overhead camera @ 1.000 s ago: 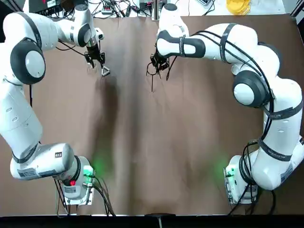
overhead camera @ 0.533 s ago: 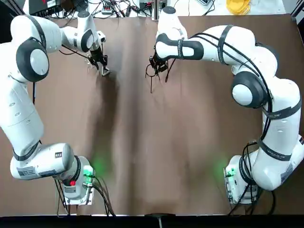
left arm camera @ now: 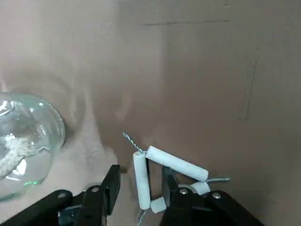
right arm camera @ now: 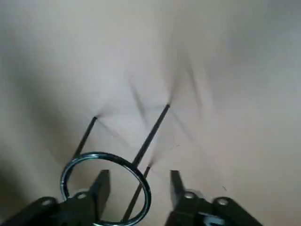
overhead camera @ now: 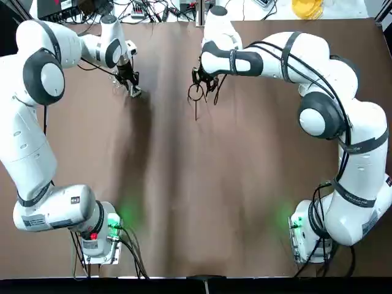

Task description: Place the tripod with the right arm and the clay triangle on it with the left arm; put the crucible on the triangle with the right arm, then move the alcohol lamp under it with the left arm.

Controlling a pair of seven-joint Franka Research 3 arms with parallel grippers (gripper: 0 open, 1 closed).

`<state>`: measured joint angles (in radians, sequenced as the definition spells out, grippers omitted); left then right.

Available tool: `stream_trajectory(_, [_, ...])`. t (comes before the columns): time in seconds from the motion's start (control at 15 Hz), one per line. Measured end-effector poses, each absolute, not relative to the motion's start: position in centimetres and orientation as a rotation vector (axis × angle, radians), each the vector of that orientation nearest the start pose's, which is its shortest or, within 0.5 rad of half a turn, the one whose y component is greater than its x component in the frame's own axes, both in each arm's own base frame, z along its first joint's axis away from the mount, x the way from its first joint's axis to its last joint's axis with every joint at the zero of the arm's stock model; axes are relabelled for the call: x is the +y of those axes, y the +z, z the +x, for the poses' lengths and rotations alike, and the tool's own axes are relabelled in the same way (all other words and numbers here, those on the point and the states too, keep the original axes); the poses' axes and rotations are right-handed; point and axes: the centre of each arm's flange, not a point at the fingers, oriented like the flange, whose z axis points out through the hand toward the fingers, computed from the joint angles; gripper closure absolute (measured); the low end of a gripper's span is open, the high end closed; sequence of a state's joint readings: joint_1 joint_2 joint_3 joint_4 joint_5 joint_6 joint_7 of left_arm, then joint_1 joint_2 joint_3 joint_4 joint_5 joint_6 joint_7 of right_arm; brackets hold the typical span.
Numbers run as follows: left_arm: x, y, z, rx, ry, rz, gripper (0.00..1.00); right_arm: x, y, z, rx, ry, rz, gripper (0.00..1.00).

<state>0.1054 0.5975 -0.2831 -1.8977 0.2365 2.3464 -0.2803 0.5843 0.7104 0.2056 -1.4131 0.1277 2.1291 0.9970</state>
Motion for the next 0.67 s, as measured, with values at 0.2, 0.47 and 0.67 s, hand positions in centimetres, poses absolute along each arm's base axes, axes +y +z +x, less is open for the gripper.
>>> stream_trajectory(0.2, [-9.2, 18.7, 61.1, 0.052, 0.189, -3.095, 0.56, 48.8, 31.3, 54.4, 0.496, 0.217, -2.919, 0.35])
stream_trajectory(0.47, [-9.1, 18.8, 60.8, 0.052, 0.246, -3.076, 0.56, 42.3, 36.5, 57.9, 0.527, 0.211, -2.962, 0.35])
stream_trajectory(0.67, [-9.6, 18.7, 60.7, 0.051, 0.247, -3.074, 0.56, 37.0, 39.7, 60.1, 0.507, 0.219, -2.978, 0.35])
